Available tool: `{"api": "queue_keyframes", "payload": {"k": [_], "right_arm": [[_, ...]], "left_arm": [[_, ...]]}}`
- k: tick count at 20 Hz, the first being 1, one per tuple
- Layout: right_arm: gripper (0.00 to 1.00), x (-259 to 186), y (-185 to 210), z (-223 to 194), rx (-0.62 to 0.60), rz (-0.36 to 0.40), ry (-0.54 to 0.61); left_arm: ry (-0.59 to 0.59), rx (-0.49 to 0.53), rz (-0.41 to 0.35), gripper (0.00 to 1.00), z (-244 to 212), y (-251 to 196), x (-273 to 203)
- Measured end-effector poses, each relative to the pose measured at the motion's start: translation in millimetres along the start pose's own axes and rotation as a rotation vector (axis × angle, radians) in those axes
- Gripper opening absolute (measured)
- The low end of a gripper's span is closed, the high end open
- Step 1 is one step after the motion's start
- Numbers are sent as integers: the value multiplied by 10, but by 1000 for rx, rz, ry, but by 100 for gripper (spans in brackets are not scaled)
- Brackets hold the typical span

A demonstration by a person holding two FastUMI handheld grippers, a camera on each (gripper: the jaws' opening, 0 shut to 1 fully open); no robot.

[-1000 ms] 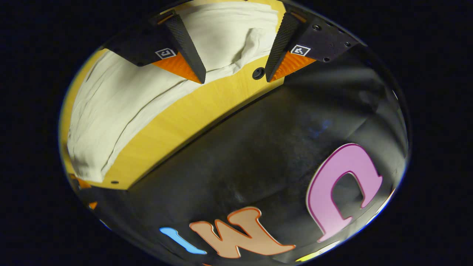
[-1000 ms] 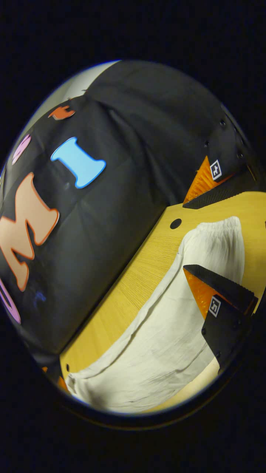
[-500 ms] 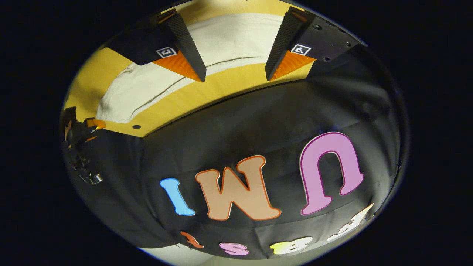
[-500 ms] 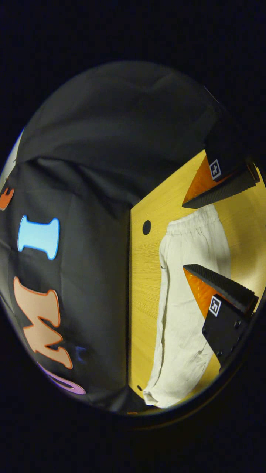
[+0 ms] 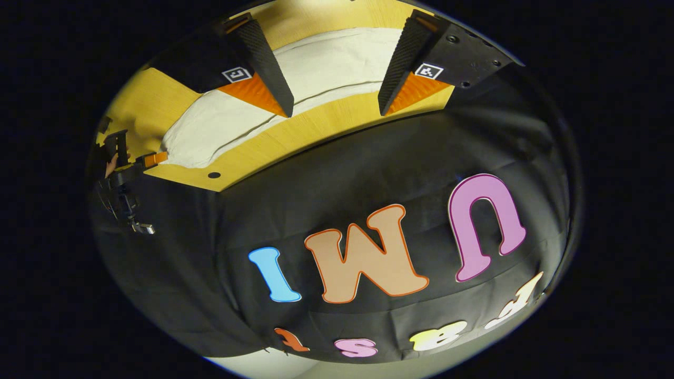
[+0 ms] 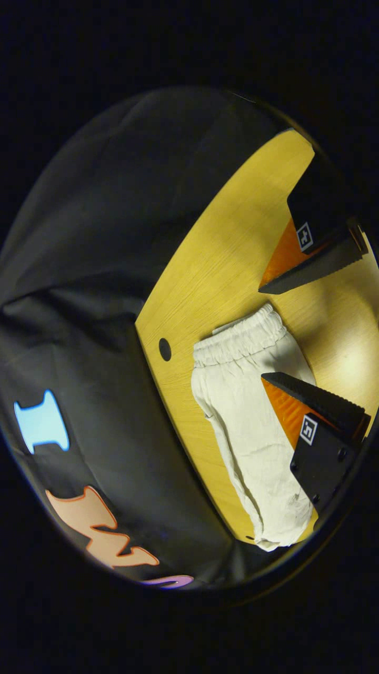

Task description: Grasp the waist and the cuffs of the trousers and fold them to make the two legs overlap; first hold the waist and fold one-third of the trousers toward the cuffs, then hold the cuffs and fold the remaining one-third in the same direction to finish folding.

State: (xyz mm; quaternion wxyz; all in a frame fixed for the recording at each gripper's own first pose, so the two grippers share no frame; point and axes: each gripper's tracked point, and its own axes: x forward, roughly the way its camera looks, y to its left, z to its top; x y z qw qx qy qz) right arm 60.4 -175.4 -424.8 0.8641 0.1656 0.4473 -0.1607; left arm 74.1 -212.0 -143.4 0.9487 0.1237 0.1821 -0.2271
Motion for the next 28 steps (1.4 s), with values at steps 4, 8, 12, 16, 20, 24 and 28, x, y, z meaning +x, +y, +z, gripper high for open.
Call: {"api": "queue_keyframes", "payload": {"k": [4, 8, 12, 16, 20, 24, 28], "right_arm": [[96, 118, 63, -68, 78, 69, 50], [74, 224, 12, -133, 108, 63, 87], [22, 241, 25, -186, 110, 107, 116], [15, 164, -46, -123, 41, 108, 114], [15, 143, -74, -38, 10, 58, 95], [15, 113, 41, -29, 0, 42, 62], [15, -131, 213, 312, -43, 96, -17]], "left_arm": [[21, 4, 23, 95, 17, -100, -77], [32, -12, 47, 95, 48, -192, -157], [43, 0, 71, 95, 63, -261, -223], [41, -10, 76, 95, 111, -353, -258], [39, -22, 76, 95, 147, -433, -273], [36, -48, 67, 96, 145, -507, -293], [36, -74, 65, 96, 101, -468, -299]]}}
